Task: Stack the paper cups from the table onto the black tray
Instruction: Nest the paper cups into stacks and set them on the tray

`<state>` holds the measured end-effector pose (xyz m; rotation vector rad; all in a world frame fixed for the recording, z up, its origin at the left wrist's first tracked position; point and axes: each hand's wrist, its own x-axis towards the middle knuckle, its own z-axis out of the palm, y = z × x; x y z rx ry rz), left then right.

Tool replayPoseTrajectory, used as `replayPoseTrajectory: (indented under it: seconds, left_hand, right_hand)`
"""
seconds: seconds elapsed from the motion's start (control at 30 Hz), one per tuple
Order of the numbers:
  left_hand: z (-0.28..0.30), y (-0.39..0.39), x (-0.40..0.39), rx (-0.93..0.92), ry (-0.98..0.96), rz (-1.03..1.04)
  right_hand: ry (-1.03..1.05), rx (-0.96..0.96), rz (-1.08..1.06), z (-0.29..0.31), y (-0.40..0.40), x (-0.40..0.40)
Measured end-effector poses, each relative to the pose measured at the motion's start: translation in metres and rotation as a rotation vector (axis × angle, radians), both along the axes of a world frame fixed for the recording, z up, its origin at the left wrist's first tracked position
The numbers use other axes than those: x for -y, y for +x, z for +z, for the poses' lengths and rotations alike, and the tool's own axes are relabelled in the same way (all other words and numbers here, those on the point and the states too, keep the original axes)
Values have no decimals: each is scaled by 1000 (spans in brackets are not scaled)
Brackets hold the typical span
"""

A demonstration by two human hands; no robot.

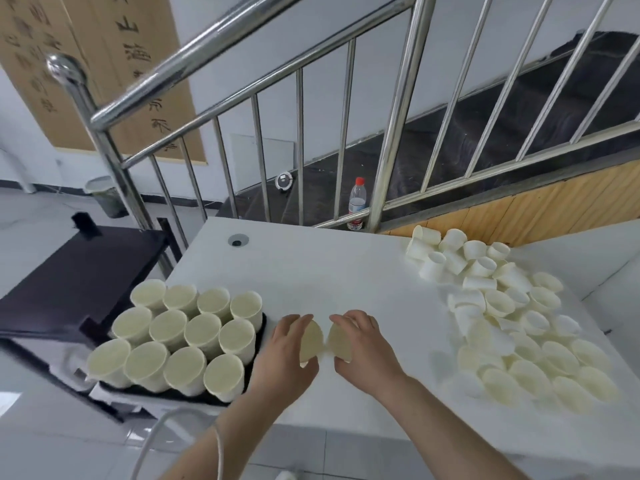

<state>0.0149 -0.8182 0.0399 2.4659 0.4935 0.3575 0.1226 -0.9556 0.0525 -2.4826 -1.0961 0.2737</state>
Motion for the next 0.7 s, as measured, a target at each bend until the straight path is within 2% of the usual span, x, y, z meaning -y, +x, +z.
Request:
replayPoseTrajectory:
  seconds: [0.37,0.7]
  left_hand:
    - [-2,-82,-103,-62,30,158]
    - [-11,-106,-176,-281,36,48]
  right_hand:
    - [-64,-35,143,0,-73,-104]
    - [-152,-92,137,-14,-109,-167]
